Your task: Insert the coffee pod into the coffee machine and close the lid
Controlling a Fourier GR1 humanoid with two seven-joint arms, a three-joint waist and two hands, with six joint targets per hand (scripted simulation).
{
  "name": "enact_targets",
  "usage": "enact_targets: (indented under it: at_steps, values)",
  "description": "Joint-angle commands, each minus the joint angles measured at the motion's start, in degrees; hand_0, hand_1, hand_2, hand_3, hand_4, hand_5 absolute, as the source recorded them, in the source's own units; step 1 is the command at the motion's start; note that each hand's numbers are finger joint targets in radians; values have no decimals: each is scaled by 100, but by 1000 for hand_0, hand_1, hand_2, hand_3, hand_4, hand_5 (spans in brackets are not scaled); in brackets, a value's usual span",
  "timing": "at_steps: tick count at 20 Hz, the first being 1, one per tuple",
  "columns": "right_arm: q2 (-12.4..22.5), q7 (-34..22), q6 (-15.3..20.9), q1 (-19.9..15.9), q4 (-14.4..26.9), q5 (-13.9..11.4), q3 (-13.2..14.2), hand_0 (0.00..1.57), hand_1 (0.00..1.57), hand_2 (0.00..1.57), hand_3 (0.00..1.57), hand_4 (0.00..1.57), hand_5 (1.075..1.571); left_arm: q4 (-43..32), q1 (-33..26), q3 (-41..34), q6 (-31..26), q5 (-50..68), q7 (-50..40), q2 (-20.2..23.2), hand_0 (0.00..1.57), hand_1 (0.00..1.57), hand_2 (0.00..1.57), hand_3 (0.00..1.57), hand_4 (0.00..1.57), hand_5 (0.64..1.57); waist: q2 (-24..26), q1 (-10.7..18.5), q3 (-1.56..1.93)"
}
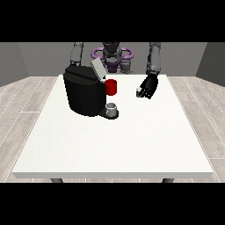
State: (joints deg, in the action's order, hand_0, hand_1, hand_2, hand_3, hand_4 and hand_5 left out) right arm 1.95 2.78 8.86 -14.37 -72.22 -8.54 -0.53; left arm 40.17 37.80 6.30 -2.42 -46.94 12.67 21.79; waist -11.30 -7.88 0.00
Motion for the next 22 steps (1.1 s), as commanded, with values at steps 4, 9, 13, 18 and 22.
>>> enact_targets:
  at_steps: [4, 9, 13, 18, 22]
  values:
    - [12, -105, 318, -64, 544, -261, 93, 0, 0, 0, 0, 0, 1571, 180, 402, -149, -667, 250, -122, -354, 1447, 1447, 1431, 1354, 530, 1571, 439, 200, 1]
    - [112, 175, 251, -29, 998, -193, 263, 0, 0, 0, 0, 0, 1571, 450, 884, -99, -1464, 303, -464, -457, 1371, 1371, 1379, 1325, 504, 1571, 663, 264, 3]
    - [11, 40, 272, -126, 969, -271, 138, 0, 0, 0, 0, 0, 1571, 490, 1349, -311, -2006, 482, -497, -272, 1403, 1403, 1396, 1341, 598, 1571, 770, 170, 3]
    - [44, -174, 105, -284, 769, -271, 52, 0, 0, 0, 0, 0, 1571, 508, 1598, -401, -2007, 402, -763, -400, 1340, 1340, 1372, 1351, 562, 1571, 768, -53, 1]
    - [-140, -439, 126, -359, 391, -328, -158, 0, 0, 0, 0, 0, 1571, 356, 1802, -722, -2136, 557, -542, -127, 1416, 1416, 1421, 1378, 537, 1571, 727, -300, -1]
